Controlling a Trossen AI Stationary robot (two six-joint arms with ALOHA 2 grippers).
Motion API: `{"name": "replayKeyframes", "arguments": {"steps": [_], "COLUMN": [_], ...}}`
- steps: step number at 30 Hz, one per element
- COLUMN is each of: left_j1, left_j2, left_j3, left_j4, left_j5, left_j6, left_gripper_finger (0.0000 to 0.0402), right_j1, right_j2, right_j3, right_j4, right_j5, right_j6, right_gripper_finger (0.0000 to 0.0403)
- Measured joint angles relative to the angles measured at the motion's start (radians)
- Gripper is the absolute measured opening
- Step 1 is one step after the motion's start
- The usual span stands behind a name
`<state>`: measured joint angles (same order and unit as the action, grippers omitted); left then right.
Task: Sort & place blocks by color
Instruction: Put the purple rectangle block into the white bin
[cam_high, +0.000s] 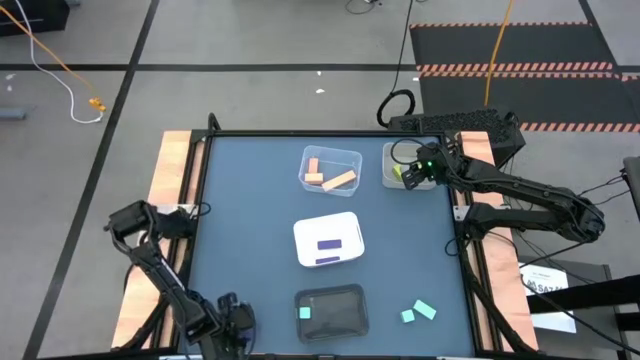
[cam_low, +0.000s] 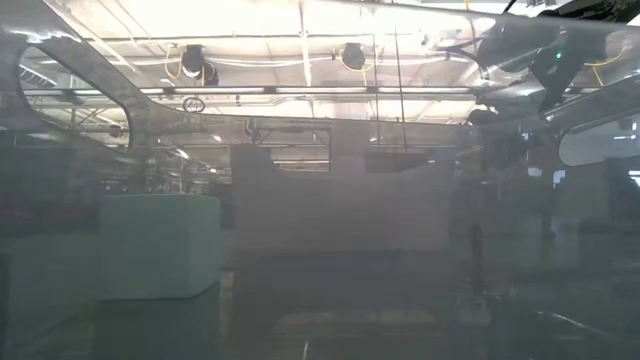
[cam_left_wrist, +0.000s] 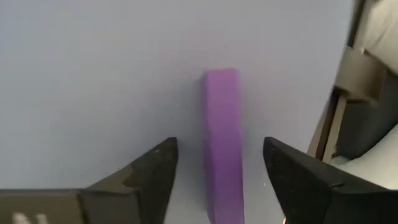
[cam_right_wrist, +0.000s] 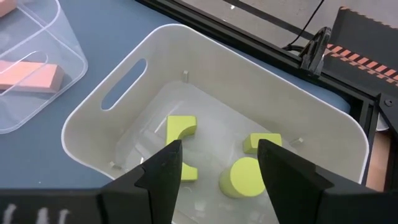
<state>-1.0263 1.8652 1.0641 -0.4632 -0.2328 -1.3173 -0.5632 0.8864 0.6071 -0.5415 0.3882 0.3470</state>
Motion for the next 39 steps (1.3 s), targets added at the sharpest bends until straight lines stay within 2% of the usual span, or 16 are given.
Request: {"name": "replayKeyframes", "arguments": {"steps": [3, 6, 10, 16, 20, 26, 32, 35, 39], "left_j1": [-0.01, -0.005, 0.007, 0.01, 0.028, 0.085, 0.187, 0.248, 0.348], "left_j2": [0.004, 0.005, 0.006, 0.003, -0.028, -0.164, -0.304, -0.346, -0.364], "left_j3": [0.001, 0.001, -0.001, -0.004, -0.008, -0.008, -0.008, -0.008, -0.007], "left_j4": [-0.03, -0.044, -0.051, -0.064, -0.068, -0.115, -0.079, 0.024, 0.315], "left_j5": [-0.02, -0.055, -0.065, -0.072, -0.081, -0.365, -0.723, -0.812, -0.86], "left_j6": [0.035, 0.002, 0.026, 0.015, -0.048, -0.056, 0.193, 0.432, 0.811], "left_gripper_finger": [0.0266, 0.0257, 0.0201, 0.006, 0.0056, 0.0057, 0.0061, 0.0062, 0.0063], "right_j1": [0.0, 0.0, 0.0, 0.0, 0.0, 0.0, 0.0, 0.0, 0.0], "right_j2": [0.0, 0.0, 0.0, 0.0, 0.0, 0.0, 0.0, 0.0, 0.0], "right_j3": [0.0, 0.0, 0.0, 0.0, 0.0, 0.0, 0.0, 0.0, -0.007], "right_j4": [0.0, 0.0, 0.0, 0.0, 0.0, 0.0, 0.003, 0.009, 0.115], "right_j5": [0.0, 0.0, 0.0, 0.0, 0.0, 0.0, 0.0, 0.0, 0.0], "right_j6": [0.0, 0.0, 0.0, 0.0, 0.0, 0.0, 0.0, 0.0, -0.019], "right_gripper_finger": [0.0201, 0.0201, 0.0201, 0.0201, 0.0201, 0.0201, 0.0201, 0.0201, 0.0201]}}
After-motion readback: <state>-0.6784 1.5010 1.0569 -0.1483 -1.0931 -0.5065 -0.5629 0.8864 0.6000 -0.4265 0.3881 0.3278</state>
